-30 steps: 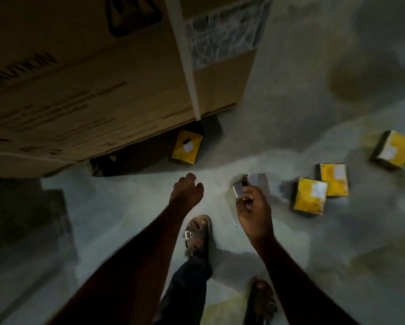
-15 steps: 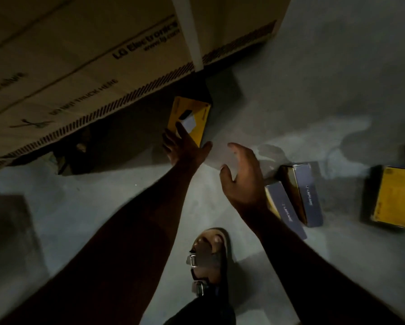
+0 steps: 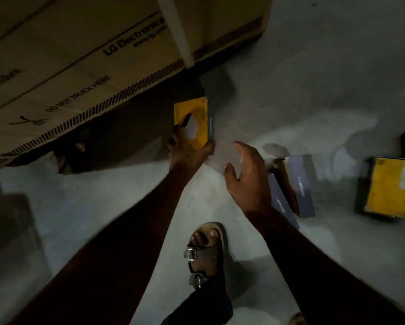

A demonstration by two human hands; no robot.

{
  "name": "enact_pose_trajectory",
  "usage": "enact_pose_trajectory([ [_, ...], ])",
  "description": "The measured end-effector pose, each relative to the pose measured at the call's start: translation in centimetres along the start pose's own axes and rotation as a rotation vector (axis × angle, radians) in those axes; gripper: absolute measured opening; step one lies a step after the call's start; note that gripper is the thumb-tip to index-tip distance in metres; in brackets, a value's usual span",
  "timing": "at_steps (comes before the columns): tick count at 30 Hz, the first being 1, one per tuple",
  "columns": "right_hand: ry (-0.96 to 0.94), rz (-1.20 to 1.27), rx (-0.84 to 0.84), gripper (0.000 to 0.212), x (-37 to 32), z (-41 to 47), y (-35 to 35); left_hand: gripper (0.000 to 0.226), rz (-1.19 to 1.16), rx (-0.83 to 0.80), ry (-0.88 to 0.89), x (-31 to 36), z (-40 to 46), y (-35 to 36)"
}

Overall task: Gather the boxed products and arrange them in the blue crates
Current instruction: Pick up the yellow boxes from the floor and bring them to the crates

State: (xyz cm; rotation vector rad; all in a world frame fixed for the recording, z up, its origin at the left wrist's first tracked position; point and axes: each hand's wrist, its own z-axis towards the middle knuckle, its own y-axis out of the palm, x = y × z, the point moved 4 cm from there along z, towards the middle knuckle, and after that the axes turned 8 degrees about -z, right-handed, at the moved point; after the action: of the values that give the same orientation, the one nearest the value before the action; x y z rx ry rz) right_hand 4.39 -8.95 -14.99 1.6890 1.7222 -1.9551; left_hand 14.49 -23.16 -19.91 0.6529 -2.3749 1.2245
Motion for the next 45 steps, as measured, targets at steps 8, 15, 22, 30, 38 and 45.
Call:
enact_pose_trajectory([
  [8, 0.224, -0.390, 0.059, 0.037, 4.7, -6.0, -6.8, 0.109, -0.369, 0.056, -0.213, -3.1, -15.5, 2.7],
  [15, 0.249, -0.674, -0.089, 0.047, 8.4, -8.7, -5.1, 0.093, -0.434, 0.080, -0.075, -4.3, -20.3, 4.7],
  [22, 0.296, -0.794, -0.080, 0.032, 8.7, -7.4, -4.0, 0.091, -0.436, 0.089, -0.035, -5.8, -20.0, 3.9],
  [30, 0.228, -0.232, 0.184, 0.038, 0.7, -10.1, -17.0, 0.074, -0.615, 0.128, 0.046, 2.0, -25.6, -5.3],
  [38, -0.169, -0.182, 0.154, 0.025, -21.3, -17.7, -35.0, 0.066, -0.739, -0.027, 0.039, 11.9, -40.3, -22.9],
  [45, -0.634, -0.235, 0.114, 0.030, -41.1, -27.0, -44.0, 0.049, -1.001, 0.182, -0.017, 13.5, -55.2, -39.0],
])
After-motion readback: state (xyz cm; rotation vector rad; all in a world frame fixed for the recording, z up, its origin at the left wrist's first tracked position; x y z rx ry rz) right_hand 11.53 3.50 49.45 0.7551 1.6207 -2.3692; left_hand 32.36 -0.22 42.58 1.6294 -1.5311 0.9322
